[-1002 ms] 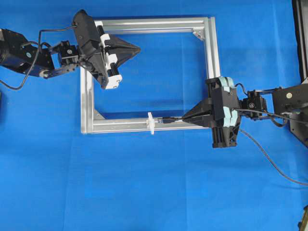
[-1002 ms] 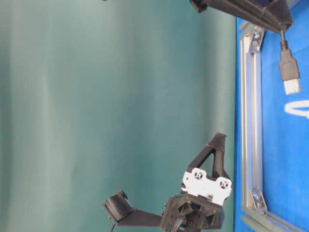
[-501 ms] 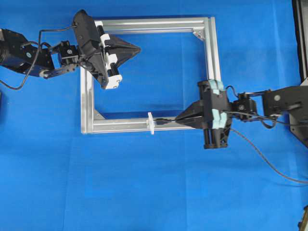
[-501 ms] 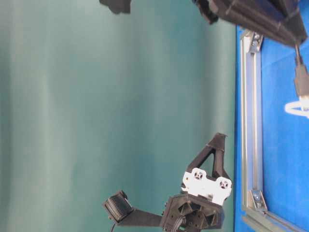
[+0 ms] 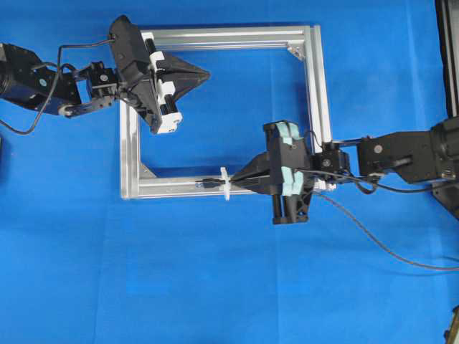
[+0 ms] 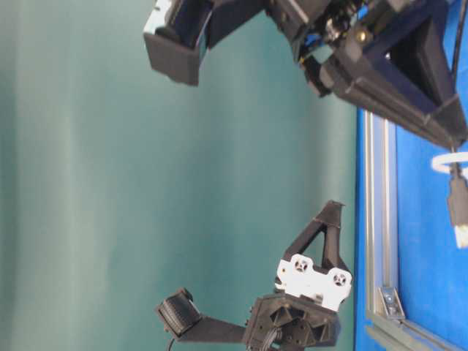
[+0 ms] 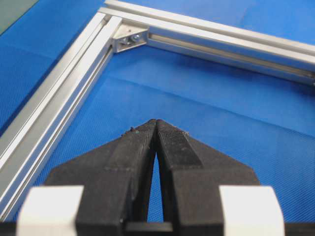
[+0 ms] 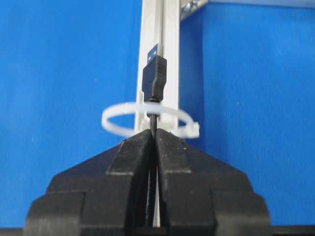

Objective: Insert the wire through the string loop located in the center.
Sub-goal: 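Push the USB plug leftward through the zip-tie loop with the right gripper, then move the open left gripper to the plug emerging from the loop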

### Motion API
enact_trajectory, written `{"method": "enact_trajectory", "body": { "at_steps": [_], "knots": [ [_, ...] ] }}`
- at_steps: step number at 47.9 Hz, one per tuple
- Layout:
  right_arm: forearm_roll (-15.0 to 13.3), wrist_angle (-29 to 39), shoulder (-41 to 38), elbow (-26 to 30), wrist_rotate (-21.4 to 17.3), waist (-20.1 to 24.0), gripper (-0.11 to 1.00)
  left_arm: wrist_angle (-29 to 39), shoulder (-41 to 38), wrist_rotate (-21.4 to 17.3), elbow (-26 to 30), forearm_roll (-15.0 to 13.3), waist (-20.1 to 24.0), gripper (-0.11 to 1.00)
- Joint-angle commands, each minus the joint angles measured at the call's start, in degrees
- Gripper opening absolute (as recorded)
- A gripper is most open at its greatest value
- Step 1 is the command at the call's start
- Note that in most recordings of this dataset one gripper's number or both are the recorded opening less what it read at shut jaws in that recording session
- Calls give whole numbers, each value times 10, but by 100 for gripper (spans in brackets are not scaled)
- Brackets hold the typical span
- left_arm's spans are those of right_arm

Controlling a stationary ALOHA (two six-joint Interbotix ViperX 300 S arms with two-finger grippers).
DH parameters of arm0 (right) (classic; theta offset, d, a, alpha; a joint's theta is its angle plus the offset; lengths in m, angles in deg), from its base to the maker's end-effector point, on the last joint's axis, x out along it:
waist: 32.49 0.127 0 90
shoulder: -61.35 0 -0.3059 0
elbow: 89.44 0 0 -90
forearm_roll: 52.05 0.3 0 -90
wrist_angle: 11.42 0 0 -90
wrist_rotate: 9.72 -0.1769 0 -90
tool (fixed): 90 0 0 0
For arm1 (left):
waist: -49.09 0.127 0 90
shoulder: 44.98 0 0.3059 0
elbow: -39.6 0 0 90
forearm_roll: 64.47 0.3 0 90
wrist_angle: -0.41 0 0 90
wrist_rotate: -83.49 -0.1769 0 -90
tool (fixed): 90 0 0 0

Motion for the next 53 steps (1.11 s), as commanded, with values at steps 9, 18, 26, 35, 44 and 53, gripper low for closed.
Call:
{"method": "enact_trajectory", "body": {
  "at_steps": [9,18,26,35,44,53],
  "knots": [
    [-1,-6,-1,20,0,-1,-2,-6,18,1,4,2,-3,0],
    [-1,-6,-1,19,0,-1,-2,-6,18,1,4,2,-4,0],
    [-1,-6,-1,19,0,-1,-2,-3,18,2,3,2,-11,0],
    [-1,-6,-1,19,0,-1,-2,-3,25,16,-11,2,-49,0],
    [-1,-6,-1,18,0,-1,-2,-6,42,44,-37,2,-106,0],
    [-1,-5,-1,18,1,-1,-2,-7,49,58,-39,2,-164,0]
  ]
}}
